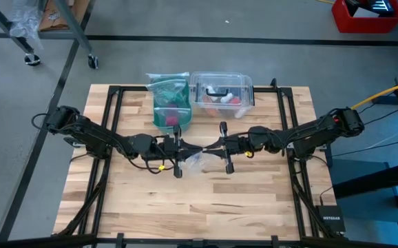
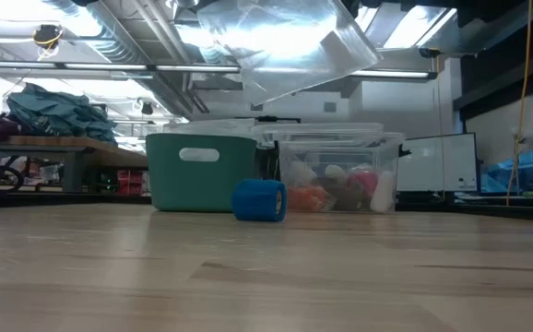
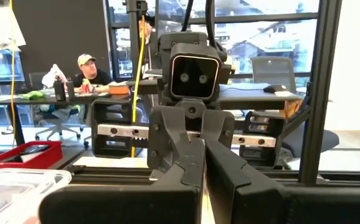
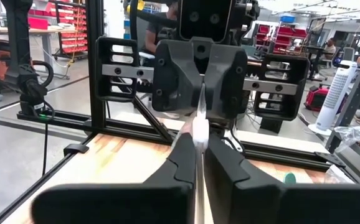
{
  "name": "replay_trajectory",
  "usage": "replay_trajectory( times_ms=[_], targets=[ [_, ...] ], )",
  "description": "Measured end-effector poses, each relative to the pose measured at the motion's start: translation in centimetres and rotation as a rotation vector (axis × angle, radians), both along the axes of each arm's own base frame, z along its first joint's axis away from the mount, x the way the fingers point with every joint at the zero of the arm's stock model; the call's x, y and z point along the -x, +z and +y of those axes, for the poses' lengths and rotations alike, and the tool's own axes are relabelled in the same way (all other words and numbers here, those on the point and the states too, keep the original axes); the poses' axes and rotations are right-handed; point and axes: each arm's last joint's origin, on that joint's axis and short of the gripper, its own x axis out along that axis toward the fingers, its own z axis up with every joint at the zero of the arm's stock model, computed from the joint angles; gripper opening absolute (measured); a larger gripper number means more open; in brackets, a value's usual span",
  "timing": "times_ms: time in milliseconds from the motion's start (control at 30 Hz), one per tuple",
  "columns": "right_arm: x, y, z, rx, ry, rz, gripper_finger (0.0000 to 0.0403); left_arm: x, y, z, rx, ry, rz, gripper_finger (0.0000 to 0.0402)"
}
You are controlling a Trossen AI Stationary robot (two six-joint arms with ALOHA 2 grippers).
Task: Roll bandage
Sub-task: Open the transparent zip bag
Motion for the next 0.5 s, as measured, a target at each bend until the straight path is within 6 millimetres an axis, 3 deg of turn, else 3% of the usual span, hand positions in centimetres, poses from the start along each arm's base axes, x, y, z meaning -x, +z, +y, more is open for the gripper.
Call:
replay_trajectory(
  times_ms=[333, 500],
  targets=[
    [0.01, 0.25, 0.0, -0.004, 0.0, -0.026, 0.0095, -0.09, -0.41, -0.02, 0.009, -0.004, 0.041, 0.0],
    [0.03, 0.55, -0.01, -0.007, 0.0, -0.057, 0.0111, -0.1, -0.5, -0.05, 0.021, -0.012, 0.048, 0.0]
  ],
)
